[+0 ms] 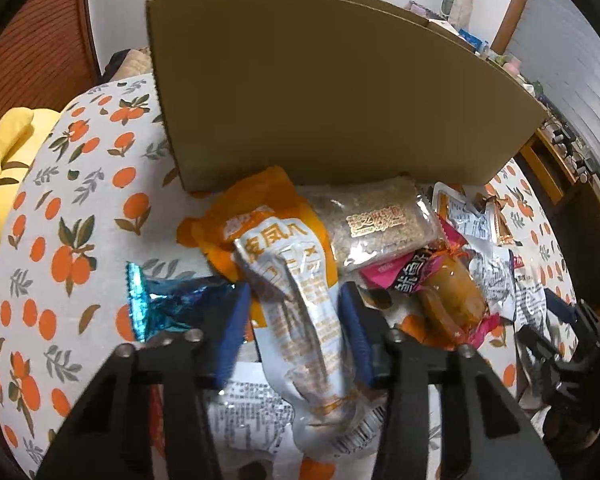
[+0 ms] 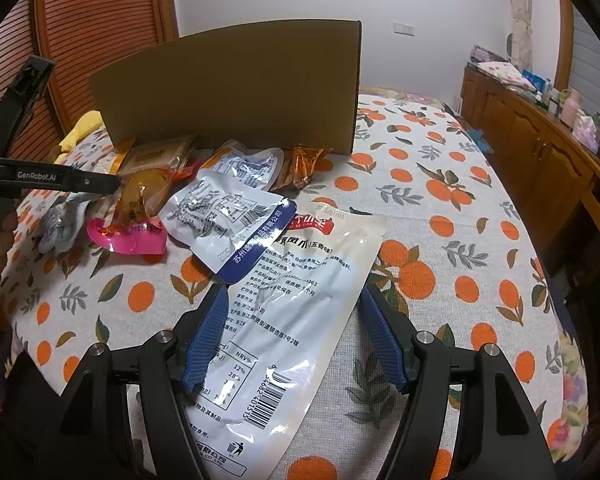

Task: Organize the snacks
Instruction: 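Close the left tool on the orange-and-white bag while the right tool grasps the large white bag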

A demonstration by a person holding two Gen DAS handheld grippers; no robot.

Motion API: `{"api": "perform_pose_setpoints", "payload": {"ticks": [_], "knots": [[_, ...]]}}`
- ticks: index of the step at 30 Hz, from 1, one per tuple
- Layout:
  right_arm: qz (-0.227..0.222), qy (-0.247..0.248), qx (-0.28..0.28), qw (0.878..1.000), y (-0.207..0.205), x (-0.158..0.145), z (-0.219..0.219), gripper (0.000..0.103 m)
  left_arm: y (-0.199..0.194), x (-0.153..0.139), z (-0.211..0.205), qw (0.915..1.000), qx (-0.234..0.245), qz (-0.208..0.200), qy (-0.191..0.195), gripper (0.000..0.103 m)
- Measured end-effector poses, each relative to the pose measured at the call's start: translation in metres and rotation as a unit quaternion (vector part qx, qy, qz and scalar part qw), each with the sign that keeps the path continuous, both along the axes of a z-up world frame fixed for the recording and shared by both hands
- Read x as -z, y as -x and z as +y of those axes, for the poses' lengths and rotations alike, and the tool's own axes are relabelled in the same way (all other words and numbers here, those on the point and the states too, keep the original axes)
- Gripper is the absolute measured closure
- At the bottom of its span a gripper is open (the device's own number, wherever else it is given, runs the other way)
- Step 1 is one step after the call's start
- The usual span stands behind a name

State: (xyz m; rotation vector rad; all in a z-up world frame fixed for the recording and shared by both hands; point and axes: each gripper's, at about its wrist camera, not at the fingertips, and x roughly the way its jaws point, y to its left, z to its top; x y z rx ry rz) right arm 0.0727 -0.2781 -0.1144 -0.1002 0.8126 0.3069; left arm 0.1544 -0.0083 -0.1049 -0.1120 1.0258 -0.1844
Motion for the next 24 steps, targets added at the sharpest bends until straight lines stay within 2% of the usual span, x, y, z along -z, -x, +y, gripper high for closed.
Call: {"api": "perform_pose_setpoints", "payload": {"ticks": [3,8,12,16,24], "knots": [[0.0,0.001,-0.001,1.0,0.0,0.0,0.0,0.033,0.004,-0.003,0.005,1.0,0.003,-0.006,0.002,0.073],[0.005,0.004,-0.008,1.0,-0.002,0.0,-0.001,0.035,0.007,-0.007,0.016,0.9996,-0.002,-0.016,0.022,0.077],[0.011,-0.003,-0.014,1.0,-0.002,-0.003,-0.007,0.045,0.013,-0.013,0.024,0.9988,-0.002,-0.023,0.044,0.077],[0.014,-0.013,-0.013,1.0,-0.003,-0.004,-0.015,0.058,0.02,-0.018,0.028,0.9982,-0.003,-0.035,0.049,0.078],[0.005,-0.013,-0.018,1.0,0.001,-0.01,-0.019,0.064,0.031,-0.031,0.02,0.9967,0.003,-0.063,0.051,0.077]]}}
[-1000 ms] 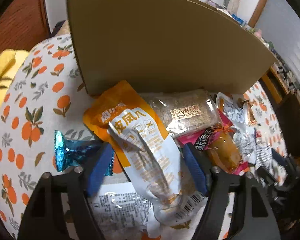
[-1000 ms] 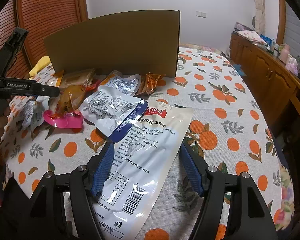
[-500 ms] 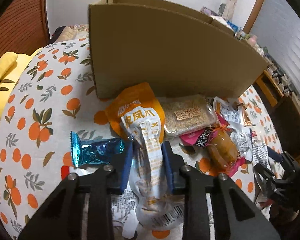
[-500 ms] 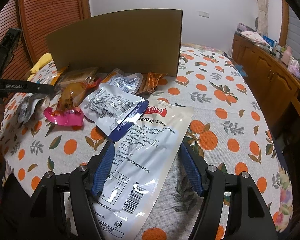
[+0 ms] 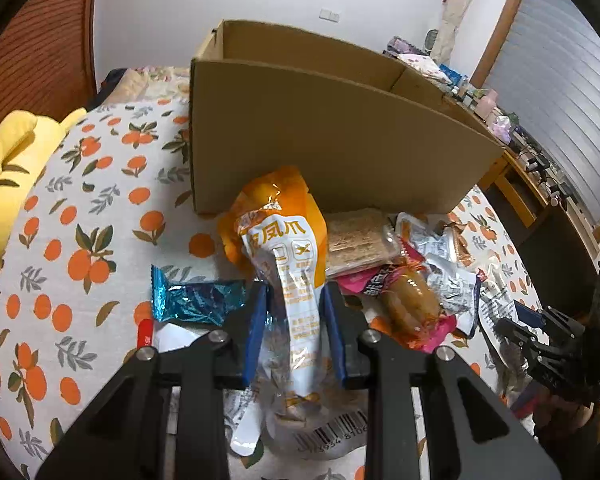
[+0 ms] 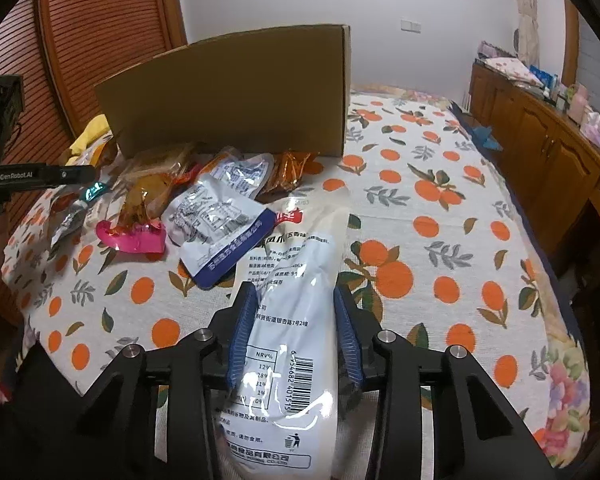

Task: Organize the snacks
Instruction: 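Close the left tool on the orange-and-white bag while the right tool grasps the large white bag, then carry both bags over the box and open both tools to drop them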

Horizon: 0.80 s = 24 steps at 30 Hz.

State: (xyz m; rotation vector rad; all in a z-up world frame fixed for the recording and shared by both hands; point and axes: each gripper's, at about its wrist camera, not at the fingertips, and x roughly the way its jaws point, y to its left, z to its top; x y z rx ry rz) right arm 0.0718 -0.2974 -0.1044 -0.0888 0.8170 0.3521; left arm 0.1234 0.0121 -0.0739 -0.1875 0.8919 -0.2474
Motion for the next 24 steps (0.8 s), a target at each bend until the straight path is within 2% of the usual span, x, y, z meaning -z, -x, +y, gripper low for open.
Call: {"api": "perform_pose_setpoints", "payload": {"ticks": [12,24], "knots": [[-0.022,0.009,0.013,1.0,0.007,-0.012,-0.012,0.065,0.01,-0.027,-0.015,0.9992,0.017,-0.036,0.005,0.077],[-0.064,0.005,0.011,0.998,0.004,-0.049,-0.019,0.065,0.006,-0.069,-0.029,0.9963,0.039,-0.077,0.005,0.077]]}}
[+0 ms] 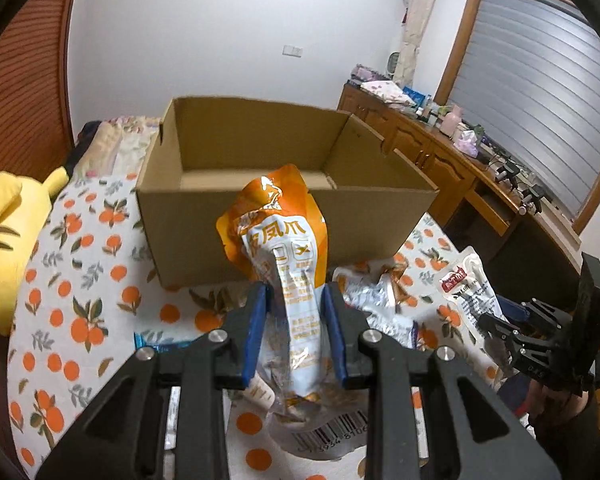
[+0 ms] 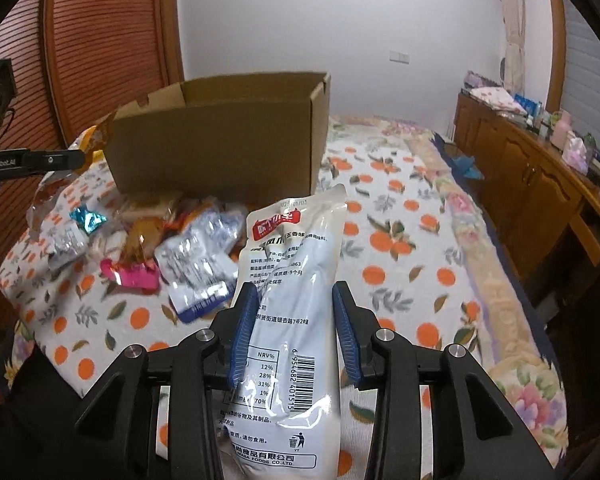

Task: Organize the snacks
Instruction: 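Carry both bags over the box and open both tools to drop them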

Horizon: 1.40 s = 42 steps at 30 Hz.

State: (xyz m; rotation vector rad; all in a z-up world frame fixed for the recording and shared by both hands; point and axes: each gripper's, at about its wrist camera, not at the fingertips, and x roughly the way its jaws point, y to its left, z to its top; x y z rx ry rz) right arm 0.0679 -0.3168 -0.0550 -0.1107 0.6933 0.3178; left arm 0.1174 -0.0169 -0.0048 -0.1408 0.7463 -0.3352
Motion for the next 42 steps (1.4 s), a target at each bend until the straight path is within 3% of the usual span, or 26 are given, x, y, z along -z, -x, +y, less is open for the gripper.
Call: {"api": "perform_pose_setpoints", "payload": {"ticks": [19,42], "knots": [[-0.077,0.004,-0.049,0.996,-0.046,-0.074,0.048,0.065,-0.047,-0.053,-0.002,0.9988,0.004,-0.036,-0.032,0.077],[-0.071,0.0,-0.074,0.995,-0.141,-0.101,0.101,0.065,-0.127,-0.053,0.003,0.9983,-0.014,-0.014,-0.055,0.076]]}}
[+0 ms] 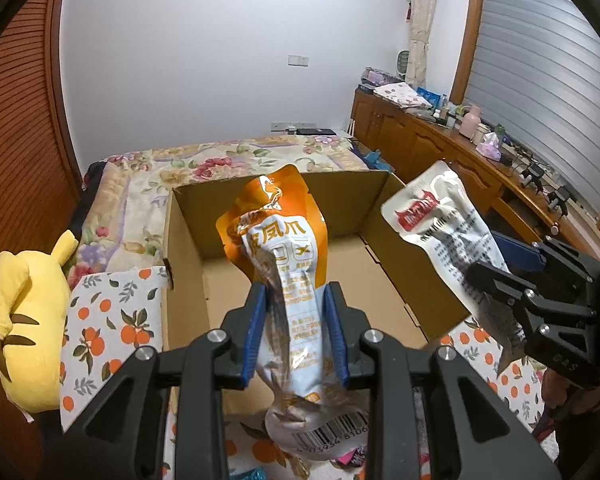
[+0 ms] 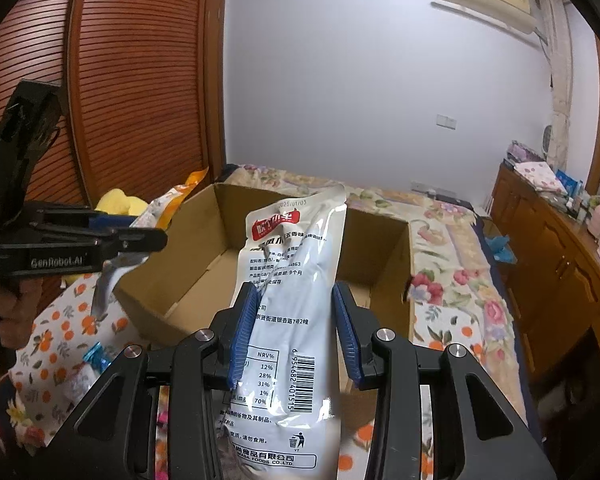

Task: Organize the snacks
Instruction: 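Carry both bags over the box and open both tools to drop them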

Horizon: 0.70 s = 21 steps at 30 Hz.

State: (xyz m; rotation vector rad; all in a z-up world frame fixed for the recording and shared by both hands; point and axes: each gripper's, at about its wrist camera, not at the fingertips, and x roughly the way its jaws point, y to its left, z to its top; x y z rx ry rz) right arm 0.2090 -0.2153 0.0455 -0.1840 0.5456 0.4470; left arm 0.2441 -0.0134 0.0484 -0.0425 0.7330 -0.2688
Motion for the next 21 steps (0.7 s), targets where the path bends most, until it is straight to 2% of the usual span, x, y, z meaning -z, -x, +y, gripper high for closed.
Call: {"api": "perform_pose_setpoints", "payload": {"ticks": [13,16,21], "knots": [[0.004,-0.001,0.046,0.999,-0.057,0.008,0.005,0.064,-0.034,0.004,-0.001,0.9993,-0.029,-0.019,-0.013,0.07],[0.027,-0.002,0.051,0.998,-0.069,0.013,0.002,0.064,-0.04,0.012,-0.002,0.9995,-0.027,-0.002,-0.014,0.069],[0.051,0.008,0.05,0.997,-0.076,0.022,0.006,0.064,-0.037,0.016,-0.005,0.9996,-0.024,0.0,-0.015,0.069]]}}
